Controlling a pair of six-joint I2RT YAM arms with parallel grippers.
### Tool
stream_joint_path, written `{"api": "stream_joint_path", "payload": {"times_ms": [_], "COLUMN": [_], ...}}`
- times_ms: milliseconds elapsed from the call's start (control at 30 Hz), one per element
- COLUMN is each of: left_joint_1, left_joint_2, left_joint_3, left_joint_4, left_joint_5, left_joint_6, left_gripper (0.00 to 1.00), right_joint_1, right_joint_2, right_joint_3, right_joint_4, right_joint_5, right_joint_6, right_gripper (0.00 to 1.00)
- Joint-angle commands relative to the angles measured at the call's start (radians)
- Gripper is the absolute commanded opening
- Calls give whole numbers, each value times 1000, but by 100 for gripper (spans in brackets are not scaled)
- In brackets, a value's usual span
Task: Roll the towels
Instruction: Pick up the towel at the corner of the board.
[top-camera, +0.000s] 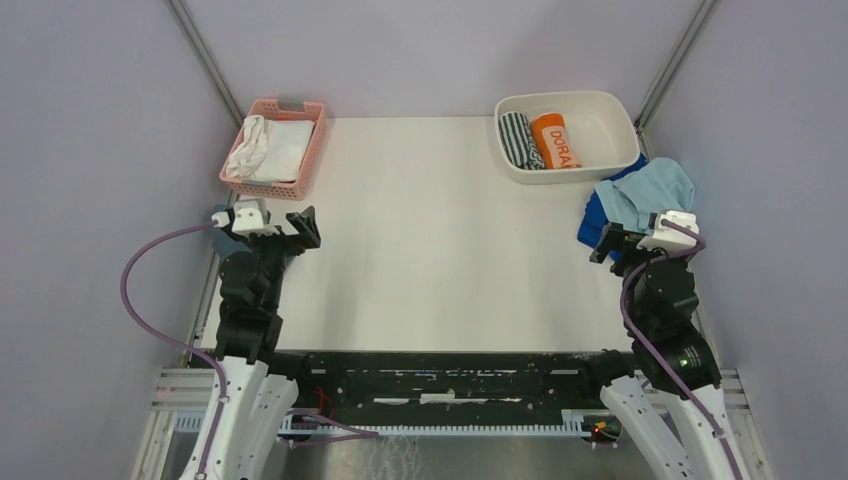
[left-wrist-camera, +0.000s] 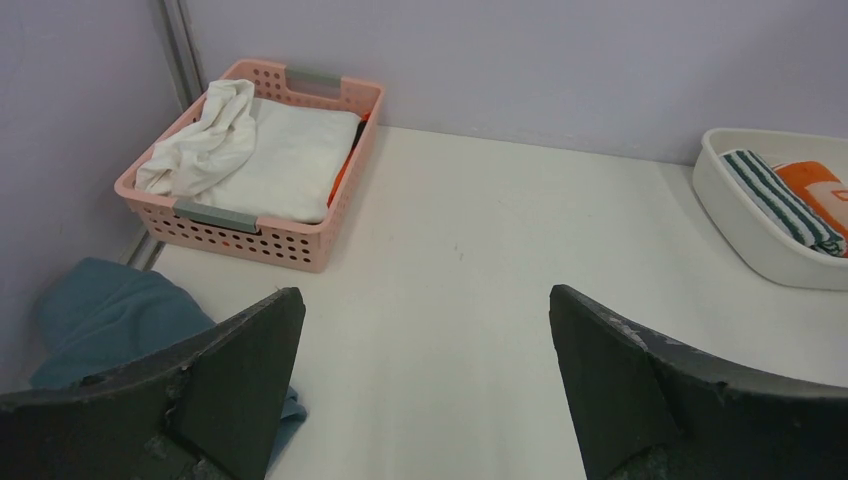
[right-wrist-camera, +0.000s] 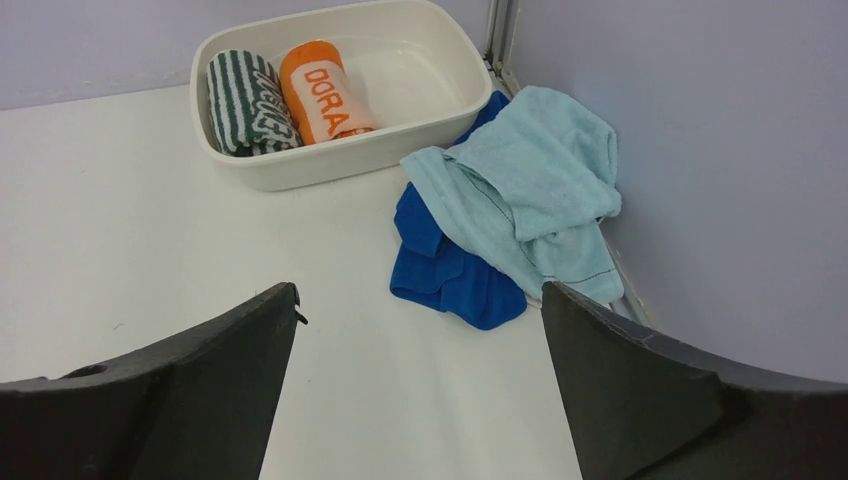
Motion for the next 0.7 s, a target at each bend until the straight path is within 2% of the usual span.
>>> {"api": "stream_joint_path", "payload": {"times_ms": [0,400,500,667], "left_joint_1": [1,0,-9,-46], "left_joint_2": [-14,-41,-46,-15], "left_joint_3": [32,34,40,55], "left_joint_4": [28,20,15,21], "left_joint_5": [-15,30,75,138], "left_joint_6": [-31,-66,-96,-88], "left_gripper": [99,99,99,99], "right_joint_1": [4,4,5,4], "right_joint_2": [-5,30,99,303], "right_joint_3": [2,24,66,178], "right_joint_4": [36,-4,-32,-97], "right_joint_5": [19,18,20,71], "right_joint_6": [-11,3,22,54], "right_gripper": [100,100,100,100]}}
